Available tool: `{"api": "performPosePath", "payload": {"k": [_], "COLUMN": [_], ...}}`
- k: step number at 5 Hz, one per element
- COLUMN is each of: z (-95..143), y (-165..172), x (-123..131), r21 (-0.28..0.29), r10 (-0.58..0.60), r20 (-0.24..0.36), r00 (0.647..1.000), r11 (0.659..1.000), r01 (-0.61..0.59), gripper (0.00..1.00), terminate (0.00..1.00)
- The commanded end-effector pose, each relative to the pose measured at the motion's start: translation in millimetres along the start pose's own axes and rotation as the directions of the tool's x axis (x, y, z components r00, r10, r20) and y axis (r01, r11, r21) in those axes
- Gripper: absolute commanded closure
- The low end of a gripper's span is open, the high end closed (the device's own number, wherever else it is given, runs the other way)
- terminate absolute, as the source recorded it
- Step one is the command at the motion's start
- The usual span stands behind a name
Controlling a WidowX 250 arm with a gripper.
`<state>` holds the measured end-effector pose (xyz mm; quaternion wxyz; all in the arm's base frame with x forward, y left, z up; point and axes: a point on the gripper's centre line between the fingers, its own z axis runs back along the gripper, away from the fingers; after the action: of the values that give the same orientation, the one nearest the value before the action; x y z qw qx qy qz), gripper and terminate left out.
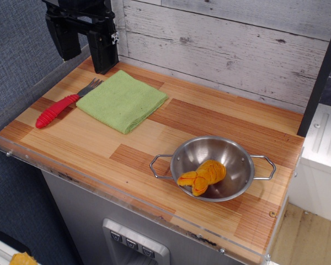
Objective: Move the napkin to behind the silver bowl
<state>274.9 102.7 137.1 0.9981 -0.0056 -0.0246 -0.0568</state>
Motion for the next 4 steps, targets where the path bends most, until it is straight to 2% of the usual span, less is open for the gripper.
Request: {"api": "performPosePath", "payload": {"k": [1, 3, 4], "z": [0.0, -22.9, -35.9], "y": [0.0, 19.0, 21.3], "x": [0.0, 40.9, 52.4], "r21": [0.0, 0.045, 0.099], "r10": [0.0, -0.071, -0.073], "r20": [0.0, 0.092, 0.171], "r00": [1.0, 0.993, 0.983], "r11": [1.0, 0.997, 0.994], "r01": [0.0, 0.067, 0.056], "gripper": [0.0, 0.0, 0.0], "terminate": [0.0, 0.0, 0.0]}}
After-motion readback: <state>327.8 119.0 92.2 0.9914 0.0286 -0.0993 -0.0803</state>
